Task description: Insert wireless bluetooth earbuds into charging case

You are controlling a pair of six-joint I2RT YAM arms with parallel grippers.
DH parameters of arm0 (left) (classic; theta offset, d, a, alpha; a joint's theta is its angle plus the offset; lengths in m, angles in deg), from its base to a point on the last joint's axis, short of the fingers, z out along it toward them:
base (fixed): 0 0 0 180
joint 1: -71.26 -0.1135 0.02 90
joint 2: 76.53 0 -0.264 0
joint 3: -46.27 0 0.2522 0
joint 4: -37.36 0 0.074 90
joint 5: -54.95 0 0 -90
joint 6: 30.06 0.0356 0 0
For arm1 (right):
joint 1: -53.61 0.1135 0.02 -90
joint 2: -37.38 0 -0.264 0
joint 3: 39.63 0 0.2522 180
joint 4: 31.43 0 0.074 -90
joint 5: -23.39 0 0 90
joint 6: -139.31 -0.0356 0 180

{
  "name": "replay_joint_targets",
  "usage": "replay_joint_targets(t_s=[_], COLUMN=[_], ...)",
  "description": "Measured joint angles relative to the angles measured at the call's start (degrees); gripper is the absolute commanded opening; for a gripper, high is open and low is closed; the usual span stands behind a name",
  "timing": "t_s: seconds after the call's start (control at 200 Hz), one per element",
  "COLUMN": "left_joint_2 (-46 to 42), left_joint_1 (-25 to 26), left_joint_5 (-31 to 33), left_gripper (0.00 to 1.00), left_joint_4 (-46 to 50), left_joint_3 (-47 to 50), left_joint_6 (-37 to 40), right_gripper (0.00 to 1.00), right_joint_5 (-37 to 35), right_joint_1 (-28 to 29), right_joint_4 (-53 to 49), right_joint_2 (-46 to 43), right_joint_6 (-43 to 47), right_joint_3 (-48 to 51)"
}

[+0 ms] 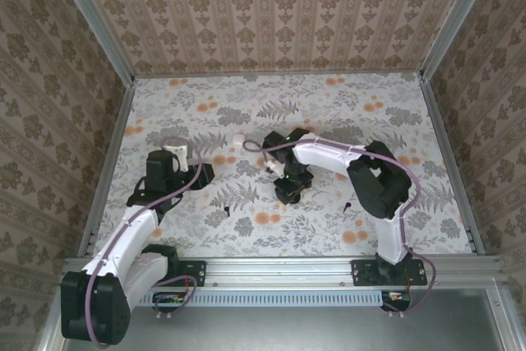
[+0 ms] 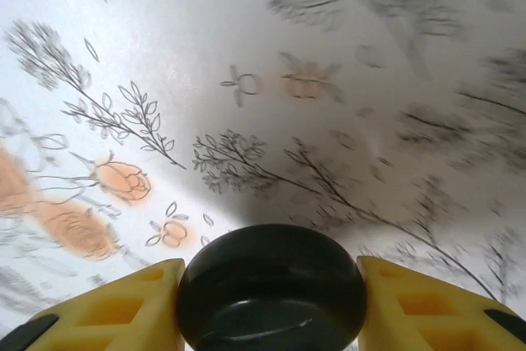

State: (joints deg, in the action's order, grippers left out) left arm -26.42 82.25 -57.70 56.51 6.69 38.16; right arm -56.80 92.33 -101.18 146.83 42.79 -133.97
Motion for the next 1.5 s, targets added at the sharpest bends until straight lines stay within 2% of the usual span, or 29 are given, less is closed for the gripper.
replay_joint_targets(t_s=[0.085,0.19,0.34,0.42,0.605,0.71,0.885,1.085,1.5], left_joint_2=[-2.1,-4.4,-5.2,-4.7,1.1,6.8,13.8,17.6,20.4], left_joint_1=[1.4,6.0,16.8,22.6,33.7,37.5,40.1,40.4,40.4], left_joint_5=[-0.5,0.1,3.9,6.5,12.0,13.2,13.5,12.2,9.1], left_gripper=[0.50,0.51,0.51,0.52,0.52,0.53,0.54,0.45,0.50], left_joint_4=[-3.1,-6.5,-10.2,-11.6,-16.3,-20.4,-27.0,-29.2,-31.0], left_joint_3=[-0.1,-0.9,-3.8,-5.4,-9.4,-11.6,-12.8,-16.4,-17.8], left_joint_6=[0.7,2.3,6.4,8.7,12.9,13.3,12.9,12.0,9.8], right_gripper=[0.40,0.40,0.38,0.40,0.40,0.40,0.40,0.41,0.40], right_joint_5=[2.9,6.2,10.7,11.9,13.5,14.8,15.1,14.8,13.3], right_joint_1=[-2.6,-4.9,-7.4,-7.9,-8.1,-8.1,-8.1,-8.5,-8.8], right_joint_4=[1.8,5.9,14.6,18.0,24.4,28.2,31.3,32.9,34.0], right_joint_2=[-5.5,-13.0,-23.3,-26.7,-32.0,-34.6,-37.6,-40.2,-41.6], right_joint_6=[-4.5,-11.5,-22.4,-26.9,-35.5,-39.9,-44.3,-46.2,-46.7], right_joint_3=[0.2,0.9,5.0,6.6,8.8,10.2,12.5,13.8,15.4])
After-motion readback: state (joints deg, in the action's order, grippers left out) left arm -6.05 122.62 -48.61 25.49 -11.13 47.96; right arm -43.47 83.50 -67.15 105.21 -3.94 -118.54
